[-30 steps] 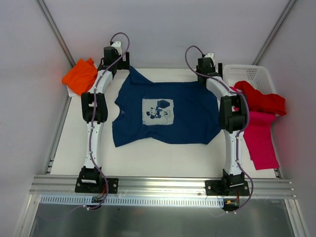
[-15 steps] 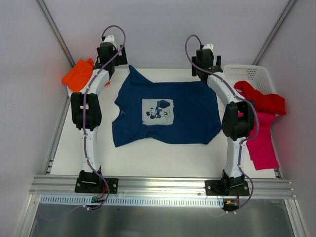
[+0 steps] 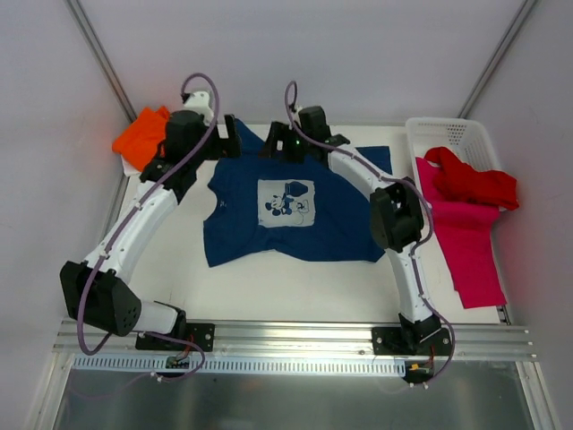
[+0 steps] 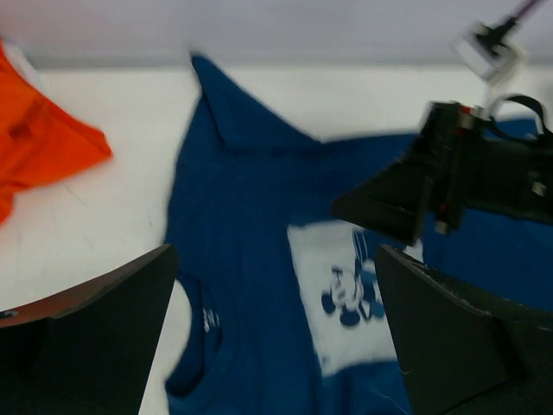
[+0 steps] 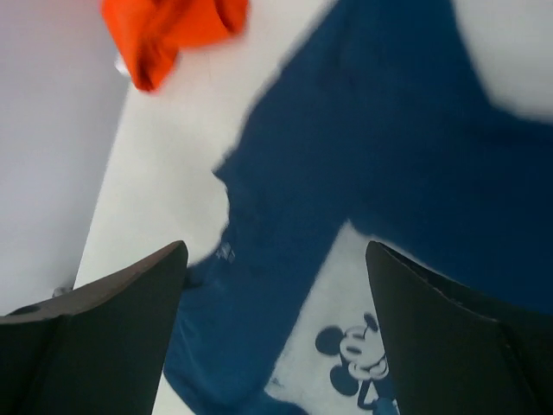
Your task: Fold and stack the t-shirts
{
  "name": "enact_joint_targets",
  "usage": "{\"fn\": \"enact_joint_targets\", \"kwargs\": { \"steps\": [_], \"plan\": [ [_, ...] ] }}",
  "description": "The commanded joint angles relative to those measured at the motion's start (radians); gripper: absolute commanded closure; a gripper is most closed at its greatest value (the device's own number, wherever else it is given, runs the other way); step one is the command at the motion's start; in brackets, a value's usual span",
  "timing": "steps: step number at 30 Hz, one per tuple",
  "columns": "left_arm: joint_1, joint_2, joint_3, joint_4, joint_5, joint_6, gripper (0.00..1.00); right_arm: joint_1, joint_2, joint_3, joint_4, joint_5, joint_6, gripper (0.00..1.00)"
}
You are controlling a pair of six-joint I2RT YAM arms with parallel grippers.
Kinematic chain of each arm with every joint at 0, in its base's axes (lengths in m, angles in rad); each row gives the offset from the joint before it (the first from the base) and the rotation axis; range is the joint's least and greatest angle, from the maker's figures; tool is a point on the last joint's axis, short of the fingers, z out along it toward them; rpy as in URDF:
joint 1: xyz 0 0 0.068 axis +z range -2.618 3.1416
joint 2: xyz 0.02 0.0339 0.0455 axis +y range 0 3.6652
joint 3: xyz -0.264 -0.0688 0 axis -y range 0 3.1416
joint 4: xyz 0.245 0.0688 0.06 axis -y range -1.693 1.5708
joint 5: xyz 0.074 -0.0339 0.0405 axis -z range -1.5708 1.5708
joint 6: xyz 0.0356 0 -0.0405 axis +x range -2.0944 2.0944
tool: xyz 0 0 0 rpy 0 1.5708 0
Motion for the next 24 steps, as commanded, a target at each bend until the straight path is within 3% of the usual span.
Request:
{"fn": "enact_joint_targets", "kwargs": {
  "steps": [1, 4, 10, 12, 20, 24],
  "plan": [
    [-0.145, 0.016, -0.102, -0.1, -0.108, 0.0, 0.01, 0.009, -0.022, -0.186, 0.2, -0.139, 0.17, 0.14],
    [-0.219, 0.094, -0.112, -0.103, -0.183, -0.009, 0.01, 0.024, -0.124, -0.376, 0.255, -0.089, 0.149, 0.23],
    [-0.205, 0.295, -0.133, -0.111, -0.116, -0.202, 0.01, 0.02, -0.363, -0.708, 0.272, 0.05, 0.06, 0.23],
    [-0.207, 0.343, -0.144, -0.091, -0.089, -0.247, 0.03, 0.015, -0.387, -0.727, 0.257, 0.065, 0.026, 0.22],
    [-0.205, 0.292, -0.346, 0.039, -0.121, -0.333, 0.08, 0.013, -0.268, -0.503, 0.177, 0.007, 0.014, 0.19],
    [-0.207, 0.255, -0.426, 0.064, -0.174, -0.371, 0.08, 0.015, -0.134, -0.254, 0.145, -0.006, 0.04, 0.15]
  ]
}}
